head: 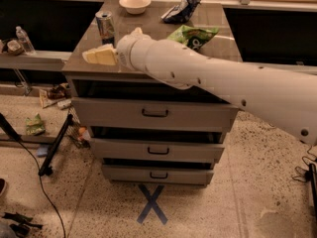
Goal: Move redbull can near blue chip bag
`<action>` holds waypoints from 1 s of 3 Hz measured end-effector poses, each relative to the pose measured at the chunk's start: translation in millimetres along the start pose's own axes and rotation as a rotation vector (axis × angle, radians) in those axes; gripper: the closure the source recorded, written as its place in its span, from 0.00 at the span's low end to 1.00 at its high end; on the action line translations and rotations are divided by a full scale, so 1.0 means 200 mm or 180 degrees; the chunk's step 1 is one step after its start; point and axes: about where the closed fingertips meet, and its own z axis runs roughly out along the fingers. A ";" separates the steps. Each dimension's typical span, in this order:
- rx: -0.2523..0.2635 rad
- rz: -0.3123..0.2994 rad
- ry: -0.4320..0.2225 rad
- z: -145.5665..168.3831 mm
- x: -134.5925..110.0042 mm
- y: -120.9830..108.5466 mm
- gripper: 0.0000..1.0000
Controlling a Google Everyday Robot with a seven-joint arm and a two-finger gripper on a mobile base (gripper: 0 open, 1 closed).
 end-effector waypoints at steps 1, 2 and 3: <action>0.0018 -0.0007 -0.0067 0.06 -0.05 -0.02 0.00; 0.0009 -0.0037 -0.0115 0.18 -0.08 -0.07 0.00; -0.0048 -0.0021 -0.0147 0.32 -0.09 -0.09 0.00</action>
Offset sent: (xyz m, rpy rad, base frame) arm 0.0712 0.0266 0.0126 0.0193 -0.0540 0.0020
